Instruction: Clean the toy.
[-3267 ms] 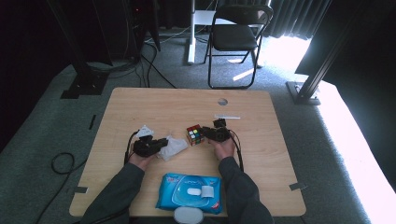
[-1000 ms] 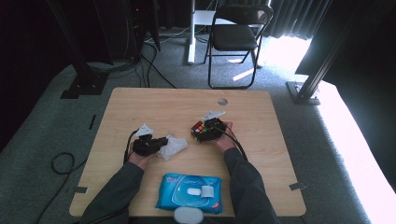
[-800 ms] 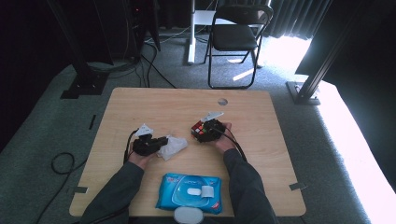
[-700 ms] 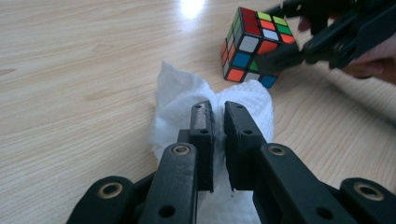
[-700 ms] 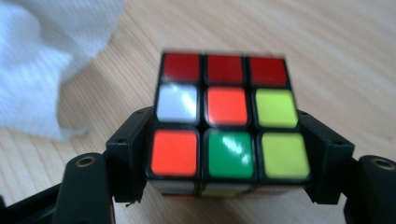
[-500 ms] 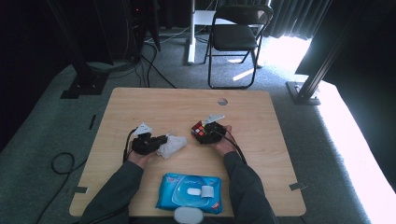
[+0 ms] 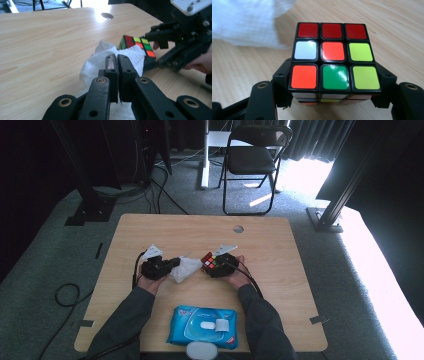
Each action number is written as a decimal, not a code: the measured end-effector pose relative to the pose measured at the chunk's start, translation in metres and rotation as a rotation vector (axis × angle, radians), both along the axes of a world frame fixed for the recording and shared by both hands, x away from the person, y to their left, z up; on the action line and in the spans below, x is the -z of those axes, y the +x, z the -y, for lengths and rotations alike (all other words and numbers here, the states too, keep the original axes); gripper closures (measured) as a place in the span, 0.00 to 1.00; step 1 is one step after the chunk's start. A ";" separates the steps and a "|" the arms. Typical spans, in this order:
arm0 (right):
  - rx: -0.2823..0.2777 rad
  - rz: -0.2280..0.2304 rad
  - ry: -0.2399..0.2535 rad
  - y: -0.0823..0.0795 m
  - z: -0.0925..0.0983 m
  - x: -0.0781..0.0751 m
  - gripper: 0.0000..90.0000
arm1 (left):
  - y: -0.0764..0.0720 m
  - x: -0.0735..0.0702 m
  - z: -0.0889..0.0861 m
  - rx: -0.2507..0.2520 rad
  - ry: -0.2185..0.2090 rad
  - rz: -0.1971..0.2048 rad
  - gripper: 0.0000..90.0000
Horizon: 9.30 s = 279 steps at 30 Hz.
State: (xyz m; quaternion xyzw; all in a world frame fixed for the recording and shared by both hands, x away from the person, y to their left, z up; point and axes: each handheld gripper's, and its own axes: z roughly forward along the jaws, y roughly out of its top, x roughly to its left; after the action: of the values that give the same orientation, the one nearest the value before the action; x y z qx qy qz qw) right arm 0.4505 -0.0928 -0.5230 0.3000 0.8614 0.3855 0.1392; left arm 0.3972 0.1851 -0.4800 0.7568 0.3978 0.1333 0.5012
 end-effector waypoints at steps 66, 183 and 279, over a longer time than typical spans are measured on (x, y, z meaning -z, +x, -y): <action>-0.157 -0.008 0.004 -0.017 -0.047 -0.012 0.38 | 0.002 0.007 0.042 0.157 0.059 -0.031 0.96; -0.078 -0.041 0.133 -0.014 -0.030 -0.031 0.38 | -0.008 0.017 0.032 0.099 0.137 -0.008 0.96; 0.001 -0.025 0.149 -0.011 -0.040 -0.031 0.38 | -0.017 0.018 0.064 0.183 0.176 0.007 0.96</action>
State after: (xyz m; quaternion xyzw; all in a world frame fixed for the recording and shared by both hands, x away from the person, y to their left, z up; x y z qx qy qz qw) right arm 0.4393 -0.0526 -0.4918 0.3148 0.8318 0.4447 0.1058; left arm 0.3799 0.1212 -0.4984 0.8307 0.3120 0.1239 0.4442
